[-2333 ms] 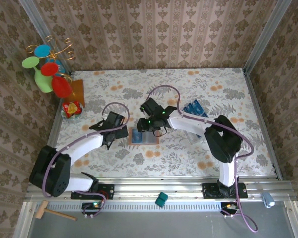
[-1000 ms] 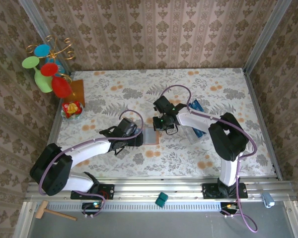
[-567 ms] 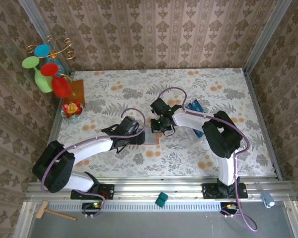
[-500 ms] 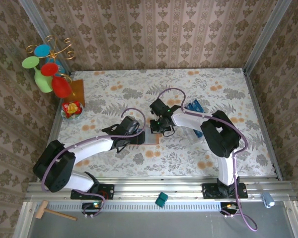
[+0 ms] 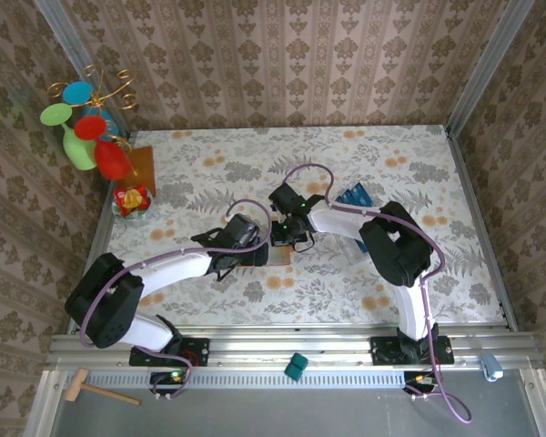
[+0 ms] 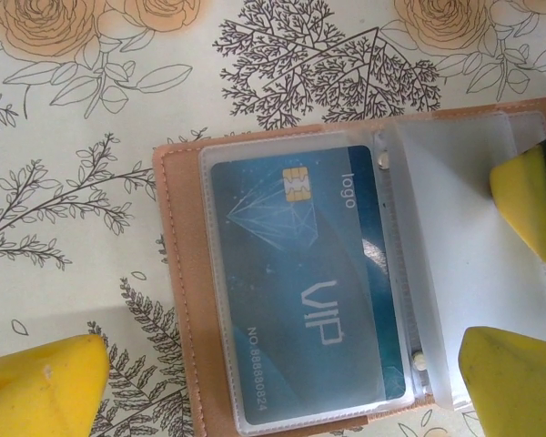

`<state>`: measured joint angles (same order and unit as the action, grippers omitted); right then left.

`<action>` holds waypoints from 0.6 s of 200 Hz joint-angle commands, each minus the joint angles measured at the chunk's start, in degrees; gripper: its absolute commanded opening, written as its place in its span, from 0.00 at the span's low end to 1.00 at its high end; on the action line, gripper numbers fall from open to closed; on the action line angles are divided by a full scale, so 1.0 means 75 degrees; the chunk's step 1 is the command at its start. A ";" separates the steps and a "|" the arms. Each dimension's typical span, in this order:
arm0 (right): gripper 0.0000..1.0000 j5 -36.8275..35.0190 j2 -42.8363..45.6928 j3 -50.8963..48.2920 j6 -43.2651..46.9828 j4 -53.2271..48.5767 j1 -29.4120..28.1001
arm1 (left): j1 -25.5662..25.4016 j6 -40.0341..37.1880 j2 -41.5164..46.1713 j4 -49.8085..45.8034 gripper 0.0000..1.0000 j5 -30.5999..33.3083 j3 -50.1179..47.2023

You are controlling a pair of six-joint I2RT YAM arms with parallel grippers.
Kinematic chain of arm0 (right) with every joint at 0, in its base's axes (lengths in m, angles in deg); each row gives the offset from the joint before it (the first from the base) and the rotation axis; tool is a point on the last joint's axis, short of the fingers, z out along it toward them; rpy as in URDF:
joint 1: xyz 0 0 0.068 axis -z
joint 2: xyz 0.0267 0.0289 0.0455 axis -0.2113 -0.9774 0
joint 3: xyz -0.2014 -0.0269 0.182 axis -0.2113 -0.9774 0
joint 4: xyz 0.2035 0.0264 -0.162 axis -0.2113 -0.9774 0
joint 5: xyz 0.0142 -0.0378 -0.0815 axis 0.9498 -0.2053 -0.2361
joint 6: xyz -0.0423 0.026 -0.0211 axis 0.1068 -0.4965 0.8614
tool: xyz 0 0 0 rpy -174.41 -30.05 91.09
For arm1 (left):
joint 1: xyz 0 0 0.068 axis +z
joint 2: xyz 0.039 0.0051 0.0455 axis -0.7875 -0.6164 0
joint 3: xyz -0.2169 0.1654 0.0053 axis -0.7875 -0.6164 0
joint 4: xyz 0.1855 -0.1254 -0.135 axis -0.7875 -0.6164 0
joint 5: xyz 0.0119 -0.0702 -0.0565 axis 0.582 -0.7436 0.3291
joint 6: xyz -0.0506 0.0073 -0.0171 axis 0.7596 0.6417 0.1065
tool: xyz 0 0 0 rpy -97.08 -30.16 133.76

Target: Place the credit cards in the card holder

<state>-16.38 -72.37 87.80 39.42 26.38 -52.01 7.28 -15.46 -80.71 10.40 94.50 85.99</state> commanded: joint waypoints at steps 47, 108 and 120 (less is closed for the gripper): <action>0.08 0.0184 -0.0163 -0.0026 -0.0213 0.0121 -0.0041 | -0.0217 -0.0302 -0.0505 0.0222 1.00 0.0422 0.0186; 0.10 0.0209 -0.0017 0.0019 -0.0190 0.0075 -0.0025 | -0.0285 -0.0172 -0.0708 0.0167 1.00 0.0827 -0.0032; 0.12 0.0227 0.0162 0.0007 -0.0189 0.0053 0.0021 | -0.0288 -0.0139 -0.0709 0.0184 1.00 0.0843 -0.0080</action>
<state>-16.03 -72.43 87.80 38.42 27.38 -52.01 5.45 -16.49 -85.28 11.53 98.74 86.07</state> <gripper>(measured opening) 0.104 0.999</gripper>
